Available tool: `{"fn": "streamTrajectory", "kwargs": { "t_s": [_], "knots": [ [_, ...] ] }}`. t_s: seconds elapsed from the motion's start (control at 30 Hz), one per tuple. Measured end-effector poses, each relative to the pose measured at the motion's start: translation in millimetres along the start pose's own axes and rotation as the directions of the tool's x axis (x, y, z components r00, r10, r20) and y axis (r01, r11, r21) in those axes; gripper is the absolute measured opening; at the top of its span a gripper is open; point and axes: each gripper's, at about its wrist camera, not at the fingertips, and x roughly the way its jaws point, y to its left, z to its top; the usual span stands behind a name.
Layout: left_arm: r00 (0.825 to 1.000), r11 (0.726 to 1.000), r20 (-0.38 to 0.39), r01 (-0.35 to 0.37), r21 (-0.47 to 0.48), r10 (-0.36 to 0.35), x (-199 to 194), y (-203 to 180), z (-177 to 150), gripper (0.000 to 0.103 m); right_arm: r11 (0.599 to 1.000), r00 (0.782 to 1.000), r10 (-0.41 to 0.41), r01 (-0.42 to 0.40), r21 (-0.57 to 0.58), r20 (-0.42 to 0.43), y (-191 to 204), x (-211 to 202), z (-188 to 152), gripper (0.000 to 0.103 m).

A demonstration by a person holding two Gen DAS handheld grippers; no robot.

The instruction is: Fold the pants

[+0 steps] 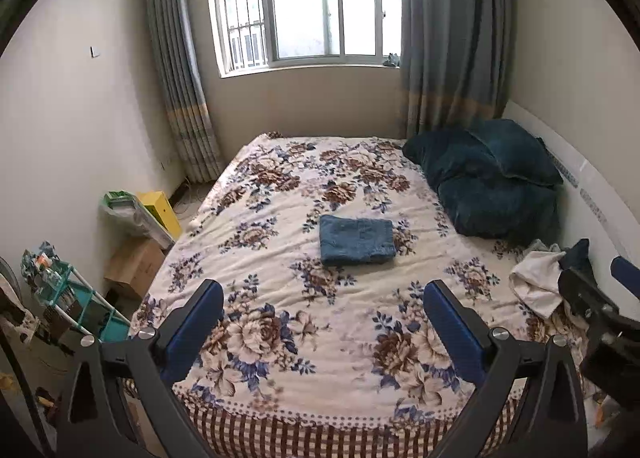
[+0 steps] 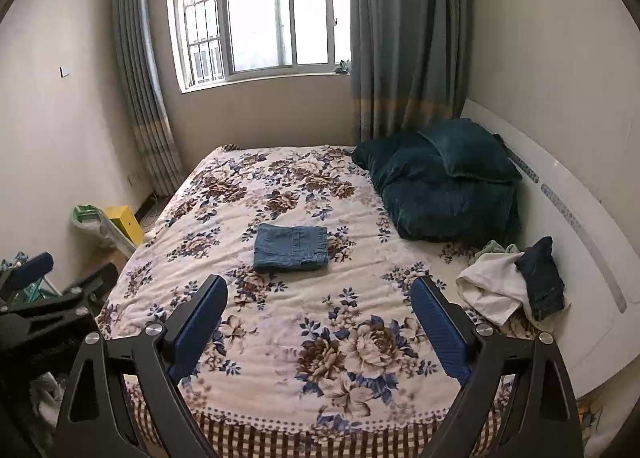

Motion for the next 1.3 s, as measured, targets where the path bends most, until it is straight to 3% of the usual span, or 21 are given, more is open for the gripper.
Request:
{"fn": "streamTrajectory", "kwargs": {
  "t_s": [0.47,0.8,1.3],
  "knots": [
    [0.997,0.999,-0.07,-0.039,-0.001,0.039,62,-14,28,0.102,1.0,0.997,-0.023,0.023,0.008,-0.067,-14,82,51,0.095],
    [0.995,0.998,-0.077,-0.058,0.003,0.058,84,-17,48,0.102,0.998,0.992,-0.058,0.057,-0.019,-0.11,-15,131,67,0.095],
    [0.997,0.998,-0.047,-0.06,-0.016,0.059,95,-12,65,0.103,0.999,0.992,-0.04,0.041,0.007,-0.12,-16,158,72,0.099]
  ]
}}
